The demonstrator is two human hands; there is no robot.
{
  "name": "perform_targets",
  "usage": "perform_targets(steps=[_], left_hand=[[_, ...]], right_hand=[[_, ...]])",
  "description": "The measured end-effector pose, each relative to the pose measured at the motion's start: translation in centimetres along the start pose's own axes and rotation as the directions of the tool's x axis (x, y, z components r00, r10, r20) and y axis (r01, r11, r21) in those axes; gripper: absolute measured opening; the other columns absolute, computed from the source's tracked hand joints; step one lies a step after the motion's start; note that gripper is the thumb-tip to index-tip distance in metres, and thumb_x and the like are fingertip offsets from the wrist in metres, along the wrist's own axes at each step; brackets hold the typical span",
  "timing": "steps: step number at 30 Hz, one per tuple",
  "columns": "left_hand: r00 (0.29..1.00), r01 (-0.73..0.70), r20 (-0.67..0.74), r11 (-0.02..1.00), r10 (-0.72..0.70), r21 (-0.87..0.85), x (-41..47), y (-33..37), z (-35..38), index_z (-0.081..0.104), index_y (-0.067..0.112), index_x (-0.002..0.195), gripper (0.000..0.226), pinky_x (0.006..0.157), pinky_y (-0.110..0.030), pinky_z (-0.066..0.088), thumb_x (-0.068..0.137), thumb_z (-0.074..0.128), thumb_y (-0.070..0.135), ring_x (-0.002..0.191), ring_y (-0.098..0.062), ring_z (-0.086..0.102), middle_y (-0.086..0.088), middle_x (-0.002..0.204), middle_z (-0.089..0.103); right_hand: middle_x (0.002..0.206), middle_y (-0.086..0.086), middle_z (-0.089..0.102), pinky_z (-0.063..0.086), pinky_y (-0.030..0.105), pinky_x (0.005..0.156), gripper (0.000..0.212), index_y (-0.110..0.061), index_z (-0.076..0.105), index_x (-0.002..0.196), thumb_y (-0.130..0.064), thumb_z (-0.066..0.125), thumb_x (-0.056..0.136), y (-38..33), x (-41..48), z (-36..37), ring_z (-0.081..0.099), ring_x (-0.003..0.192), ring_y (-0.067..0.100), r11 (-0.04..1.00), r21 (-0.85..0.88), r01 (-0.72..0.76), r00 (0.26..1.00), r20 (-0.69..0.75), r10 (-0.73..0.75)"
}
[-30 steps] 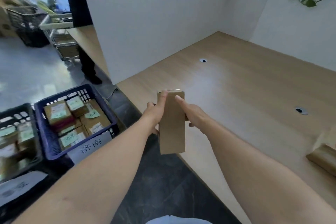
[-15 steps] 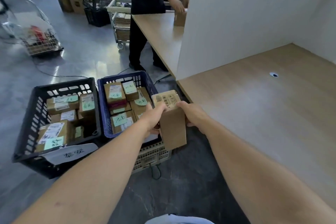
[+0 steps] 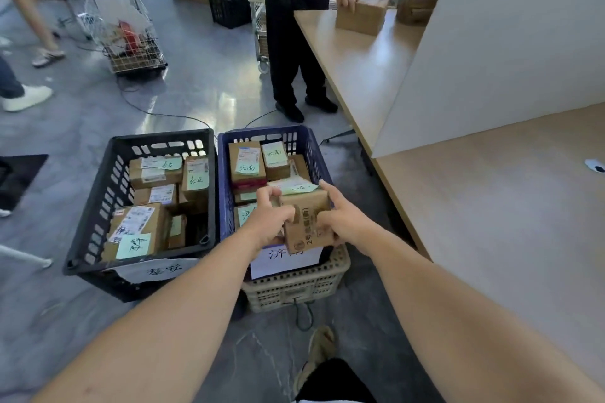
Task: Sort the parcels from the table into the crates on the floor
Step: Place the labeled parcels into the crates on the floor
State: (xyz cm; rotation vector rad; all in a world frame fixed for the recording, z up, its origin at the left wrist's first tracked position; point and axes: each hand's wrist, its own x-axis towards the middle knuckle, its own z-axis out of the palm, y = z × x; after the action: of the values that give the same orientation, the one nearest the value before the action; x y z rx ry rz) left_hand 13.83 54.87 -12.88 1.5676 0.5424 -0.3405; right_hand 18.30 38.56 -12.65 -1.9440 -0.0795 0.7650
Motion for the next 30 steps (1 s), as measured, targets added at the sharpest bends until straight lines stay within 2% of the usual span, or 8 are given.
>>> perform_targets(steps=[3, 6, 9, 14, 17, 20, 26, 30], left_hand=[[0.997, 0.027, -0.070, 0.999, -0.030, -0.038, 2.5, 0.9, -0.5, 0.039, 0.025, 0.106, 0.020, 0.091, -0.055, 0.050, 0.089, 0.050, 0.027, 0.104, -0.030, 0.055, -0.011, 0.114, 0.051], [0.991, 0.063, -0.118, 0.998, -0.065, -0.018, 5.4, 1.7, -0.7, 0.042, 0.022, 0.105, 0.028, 0.093, -0.056, 0.048, 0.089, 0.049, 0.044, 0.103, -0.028, 0.054, -0.007, 0.108, 0.050], [0.981, 0.094, -0.178, 0.993, -0.079, 0.072, 8.4, 2.3, -0.7, 0.041, 0.020, 0.096, 0.021, 0.095, -0.055, 0.047, 0.088, 0.056, 0.031, 0.105, -0.030, 0.055, -0.009, 0.108, 0.053], [0.966, 0.153, -0.232, 0.975, -0.113, 0.162, 12.3, 2.8, -0.4, 0.037, 0.020, 0.100, 0.032, 0.071, -0.034, 0.046, 0.084, 0.064, 0.013, 0.084, -0.014, 0.052, -0.004, 0.106, 0.055], [0.971, 0.119, -0.226, 0.979, -0.080, 0.167, 14.7, 2.6, 0.0, 0.031, 0.020, 0.124, 0.053, 0.068, -0.026, 0.047, 0.084, 0.062, 0.005, 0.095, -0.014, 0.054, 0.001, 0.123, 0.052], [0.978, 0.096, -0.198, 0.982, -0.063, 0.161, 16.5, 2.3, 0.5, 0.021, 0.026, 0.146, 0.077, 0.065, -0.021, 0.046, 0.085, 0.060, -0.001, 0.097, -0.009, 0.057, 0.011, 0.123, 0.049], [0.988, 0.062, -0.151, 0.973, -0.028, 0.224, 21.5, 2.3, 1.2, 0.023, 0.035, 0.149, 0.079, 0.051, -0.008, 0.039, 0.087, 0.057, -0.001, 0.086, 0.003, 0.051, 0.013, 0.128, 0.051], [0.993, 0.071, -0.112, 0.959, -0.041, 0.274, 25.8, 1.9, 1.3, 0.017, 0.040, 0.150, 0.082, 0.060, -0.019, 0.044, 0.088, 0.055, 0.001, 0.090, -0.005, 0.054, 0.008, 0.137, 0.051]], right_hand=[[0.109, -0.002, 0.062, 0.054, 0.052, 0.085, 0.035, -0.040, 0.042, 0.123, -0.035, 0.054, 0.090, -0.7, 3.1, -0.7, 0.059, 0.102, 0.021, 0.993, 0.114, -0.029, 1.000, 0.005, 0.029], [0.107, -0.001, 0.063, 0.053, 0.050, 0.087, 0.023, -0.033, 0.047, 0.107, -0.051, 0.050, 0.092, -1.5, 6.2, -1.5, 0.062, 0.099, 0.021, 0.993, 0.113, -0.033, 0.999, 0.014, 0.031], [0.110, -0.002, 0.062, 0.057, 0.043, 0.080, 0.015, -0.031, 0.044, 0.102, -0.035, 0.055, 0.093, -1.8, 9.4, -2.3, 0.064, 0.095, 0.021, 0.997, 0.067, -0.034, 0.999, -0.001, 0.035], [0.117, 0.003, 0.059, 0.058, 0.044, 0.079, 0.029, -0.031, 0.039, 0.099, -0.010, 0.058, 0.091, -1.0, 14.1, -3.4, 0.062, 0.099, 0.020, 0.999, 0.020, -0.050, 0.999, 0.000, 0.050], [0.122, 0.001, 0.057, 0.060, 0.037, 0.074, 0.036, -0.036, 0.038, 0.099, -0.006, 0.056, 0.091, -0.3, 16.4, -3.8, 0.062, 0.096, 0.014, 1.000, -0.010, -0.026, 1.000, -0.017, 0.026], [0.127, -0.002, 0.056, 0.059, 0.027, 0.063, 0.044, -0.039, 0.037, 0.110, -0.004, 0.054, 0.092, 0.4, 18.0, -3.7, 0.060, 0.088, 0.006, 0.998, -0.058, -0.011, 0.999, -0.048, 0.009], [0.127, -0.009, 0.057, 0.052, 0.017, 0.055, 0.062, -0.042, 0.031, 0.142, -0.007, 0.050, 0.095, 1.9, 21.8, -4.4, 0.056, 0.083, 0.001, 0.992, -0.118, -0.035, 0.993, -0.120, 0.020], [0.139, -0.003, 0.050, 0.056, 0.029, 0.082, 0.061, -0.036, 0.032, 0.146, -0.005, 0.049, 0.095, 2.5, 25.4, -5.1, 0.054, 0.114, 0.012, 0.976, -0.214, -0.049, 0.987, -0.159, 0.015]])
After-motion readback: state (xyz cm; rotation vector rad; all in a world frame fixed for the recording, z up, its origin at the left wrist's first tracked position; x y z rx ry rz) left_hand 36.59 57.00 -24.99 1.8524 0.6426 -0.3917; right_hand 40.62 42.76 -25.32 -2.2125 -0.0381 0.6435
